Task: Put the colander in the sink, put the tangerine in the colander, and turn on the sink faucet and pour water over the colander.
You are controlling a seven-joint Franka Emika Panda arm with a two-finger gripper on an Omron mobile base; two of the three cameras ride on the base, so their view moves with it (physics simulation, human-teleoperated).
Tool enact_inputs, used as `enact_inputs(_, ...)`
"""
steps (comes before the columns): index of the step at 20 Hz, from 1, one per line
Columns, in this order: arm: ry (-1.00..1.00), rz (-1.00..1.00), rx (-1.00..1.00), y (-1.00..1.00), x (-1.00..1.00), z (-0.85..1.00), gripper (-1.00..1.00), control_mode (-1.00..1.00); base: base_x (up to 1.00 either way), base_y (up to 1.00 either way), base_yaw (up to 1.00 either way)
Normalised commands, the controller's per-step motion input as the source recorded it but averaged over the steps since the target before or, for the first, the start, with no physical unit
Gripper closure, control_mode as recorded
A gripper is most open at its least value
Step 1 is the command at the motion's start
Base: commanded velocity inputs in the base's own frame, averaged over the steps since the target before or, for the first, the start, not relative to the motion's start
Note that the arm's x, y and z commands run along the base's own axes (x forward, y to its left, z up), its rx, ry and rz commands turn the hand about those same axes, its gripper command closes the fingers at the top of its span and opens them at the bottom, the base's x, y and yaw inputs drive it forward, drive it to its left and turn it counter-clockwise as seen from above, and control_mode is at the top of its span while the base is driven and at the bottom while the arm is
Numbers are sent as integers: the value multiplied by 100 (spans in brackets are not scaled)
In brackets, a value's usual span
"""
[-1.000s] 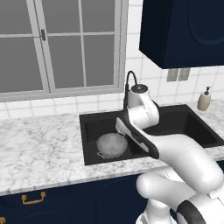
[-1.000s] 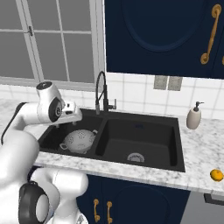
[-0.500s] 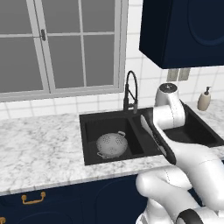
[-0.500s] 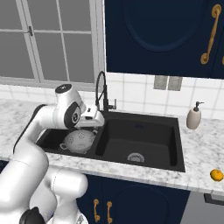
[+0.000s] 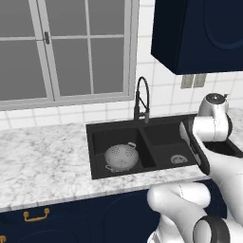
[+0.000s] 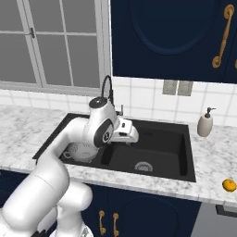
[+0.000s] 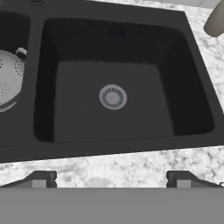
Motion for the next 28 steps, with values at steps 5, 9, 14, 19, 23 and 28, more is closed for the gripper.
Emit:
enact_inputs(5,0,-10,5,-100,0,0,-100,-100,0,0,0)
enact_inputs(9,0,-20,2,-100,0,0,-100,-100,0,0,0)
enact_inputs(14,0,-24,0,-100,-2,0,-100,-100,0,0,0)
enact_inputs(19,0,-24,1,-100,-9,0,-100,-100,0,0,0)
enact_inputs(23,0,-16,7,-100,-21,0,-100,-100,0,0,0)
enact_inputs(28,-3,-2,9,-94,-24,-5,-100,-100,0,0,0)
